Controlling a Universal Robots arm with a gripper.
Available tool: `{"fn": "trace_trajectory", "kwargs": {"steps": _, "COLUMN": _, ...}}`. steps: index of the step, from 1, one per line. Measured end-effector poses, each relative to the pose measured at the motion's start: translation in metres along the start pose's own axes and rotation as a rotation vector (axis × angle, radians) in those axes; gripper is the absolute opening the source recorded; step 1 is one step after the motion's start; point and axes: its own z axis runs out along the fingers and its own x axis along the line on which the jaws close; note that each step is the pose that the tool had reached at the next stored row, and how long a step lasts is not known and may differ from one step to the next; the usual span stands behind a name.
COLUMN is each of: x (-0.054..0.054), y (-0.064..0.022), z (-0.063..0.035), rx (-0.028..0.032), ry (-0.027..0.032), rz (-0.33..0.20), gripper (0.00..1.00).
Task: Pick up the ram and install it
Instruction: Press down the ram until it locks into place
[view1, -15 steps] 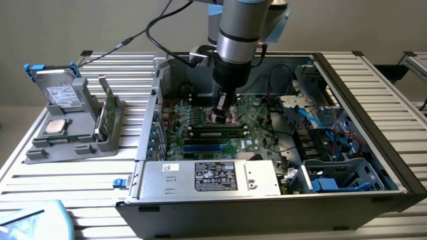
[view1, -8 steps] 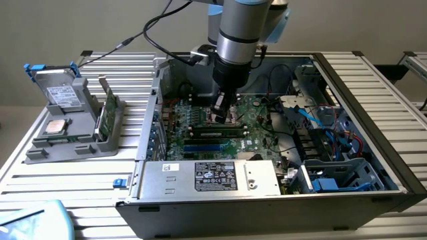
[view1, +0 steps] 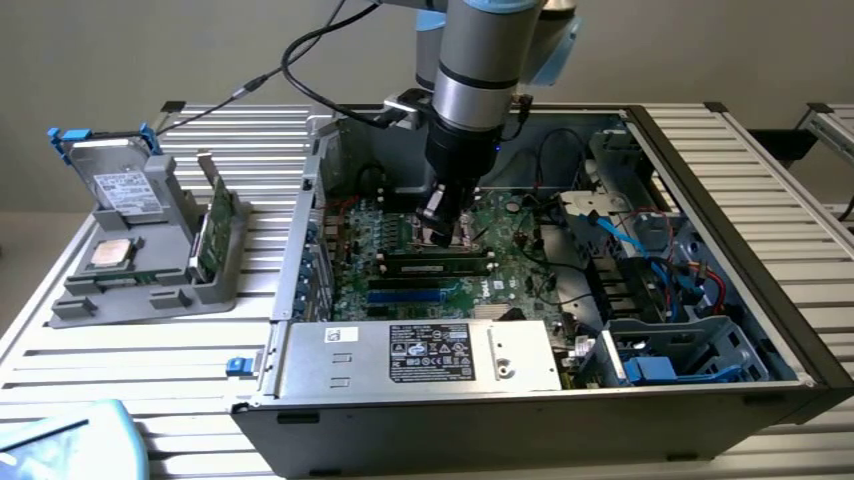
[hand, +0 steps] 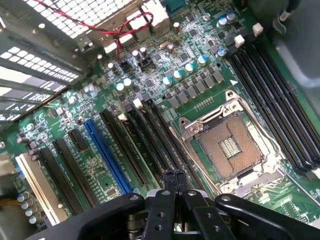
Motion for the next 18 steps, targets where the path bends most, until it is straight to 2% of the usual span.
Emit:
{"fn": "trace_trajectory", "kwargs": {"steps": 13, "x": -0.0002, "y": -0.0003, "z": 0.0028, "rx": -0.005, "ry": -0.0184, "rz": 0.173, "gripper": 0.11}}
{"fn": "trace_trajectory", "kwargs": {"steps": 18, "x": -0.0002, "y": -0.0002, "z": 0.003, "rx": -0.0009, "ry": -0.0301, "rz": 0.236, "gripper": 0.11}}
